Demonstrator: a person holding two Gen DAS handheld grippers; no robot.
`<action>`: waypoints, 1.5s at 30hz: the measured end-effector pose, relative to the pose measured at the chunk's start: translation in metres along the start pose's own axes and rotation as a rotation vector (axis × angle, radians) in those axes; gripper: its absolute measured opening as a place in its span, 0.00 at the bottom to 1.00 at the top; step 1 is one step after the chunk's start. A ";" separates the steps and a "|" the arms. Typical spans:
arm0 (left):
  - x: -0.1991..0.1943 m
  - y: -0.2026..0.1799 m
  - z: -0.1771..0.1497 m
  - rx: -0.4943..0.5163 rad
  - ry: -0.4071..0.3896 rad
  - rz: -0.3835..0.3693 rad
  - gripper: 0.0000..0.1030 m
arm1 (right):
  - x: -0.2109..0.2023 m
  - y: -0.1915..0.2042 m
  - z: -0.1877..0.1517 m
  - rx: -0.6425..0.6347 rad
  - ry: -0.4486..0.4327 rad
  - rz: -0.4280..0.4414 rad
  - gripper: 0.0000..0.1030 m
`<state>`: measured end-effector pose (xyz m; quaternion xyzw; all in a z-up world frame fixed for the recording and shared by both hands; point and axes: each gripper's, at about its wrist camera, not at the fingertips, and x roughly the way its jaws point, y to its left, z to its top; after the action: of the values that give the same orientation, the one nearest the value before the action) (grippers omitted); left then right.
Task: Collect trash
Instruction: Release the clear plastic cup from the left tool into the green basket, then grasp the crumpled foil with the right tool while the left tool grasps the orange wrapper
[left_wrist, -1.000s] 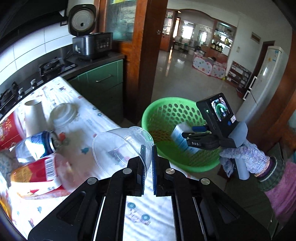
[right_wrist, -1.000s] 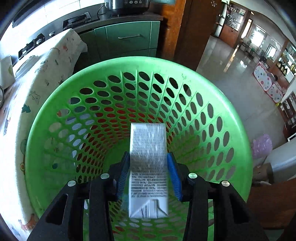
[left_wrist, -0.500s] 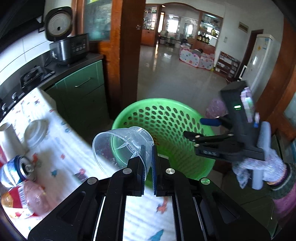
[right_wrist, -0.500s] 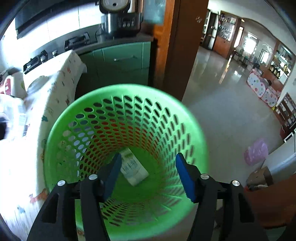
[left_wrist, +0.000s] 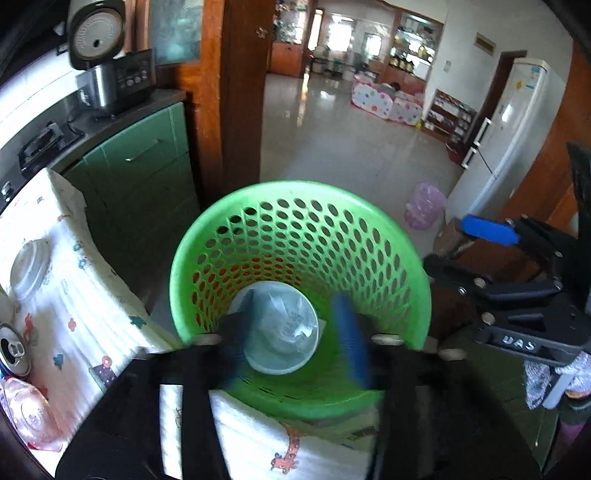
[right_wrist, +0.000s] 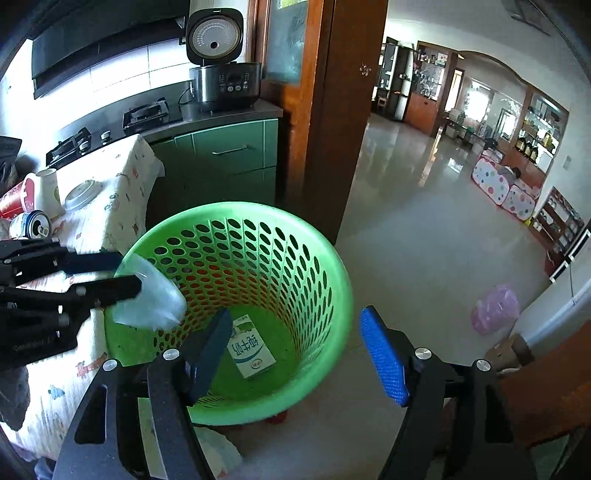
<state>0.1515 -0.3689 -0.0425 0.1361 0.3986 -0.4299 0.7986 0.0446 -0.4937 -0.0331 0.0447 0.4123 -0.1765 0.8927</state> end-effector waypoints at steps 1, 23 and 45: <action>-0.001 0.000 0.000 0.002 -0.007 0.006 0.56 | -0.001 -0.001 -0.001 0.002 0.001 0.000 0.67; -0.177 0.100 -0.059 -0.139 -0.239 0.350 0.56 | -0.056 0.109 0.020 -0.177 -0.113 0.155 0.78; -0.320 0.289 -0.182 -0.451 -0.276 0.657 0.56 | -0.078 0.320 0.054 -0.451 -0.151 0.438 0.78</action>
<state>0.1868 0.0893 0.0452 0.0189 0.3076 -0.0688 0.9488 0.1493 -0.1849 0.0399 -0.0798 0.3543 0.1130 0.9248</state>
